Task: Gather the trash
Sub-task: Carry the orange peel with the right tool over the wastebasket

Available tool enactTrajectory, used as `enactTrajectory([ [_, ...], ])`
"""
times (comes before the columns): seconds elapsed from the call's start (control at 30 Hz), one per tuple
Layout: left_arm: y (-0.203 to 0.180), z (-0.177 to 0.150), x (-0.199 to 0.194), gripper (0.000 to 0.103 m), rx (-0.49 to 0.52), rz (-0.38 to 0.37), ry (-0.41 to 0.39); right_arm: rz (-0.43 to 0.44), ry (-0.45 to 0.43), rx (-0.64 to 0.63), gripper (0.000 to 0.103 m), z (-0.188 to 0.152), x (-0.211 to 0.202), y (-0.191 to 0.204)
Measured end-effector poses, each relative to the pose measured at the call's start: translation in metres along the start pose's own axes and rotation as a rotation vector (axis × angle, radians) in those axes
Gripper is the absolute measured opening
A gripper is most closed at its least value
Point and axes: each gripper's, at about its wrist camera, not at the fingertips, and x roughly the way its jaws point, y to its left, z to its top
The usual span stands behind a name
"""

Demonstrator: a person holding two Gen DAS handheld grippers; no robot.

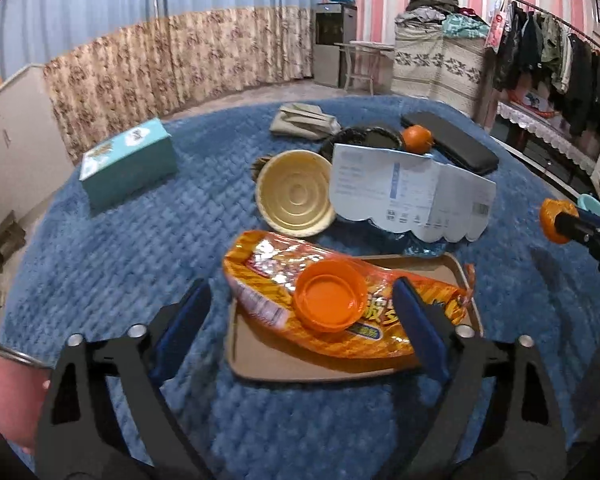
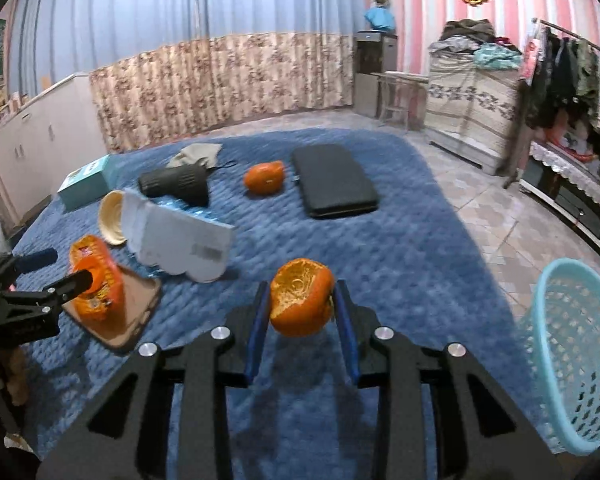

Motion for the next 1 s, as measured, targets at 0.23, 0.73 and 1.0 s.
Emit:
enactTrajectory([
  [0.23,-0.005,-0.001,0.014,0.047,0.022,-0.022,0.055,-0.097,-0.051,0.04,0.033,0.008,-0.02,-0.034],
  [0.73,-0.051,0.037,-0.021,0.04,0.06,-0.034,-0.083,-0.273,-0.134,0.233,0.033,0.002,-0.073,-0.136],
  [1.0,-0.138,0.067,-0.033,0.04,0.121,-0.154,-0.192,-0.377,-0.122,0.279,0.033,-0.009,-0.091,-0.183],
])
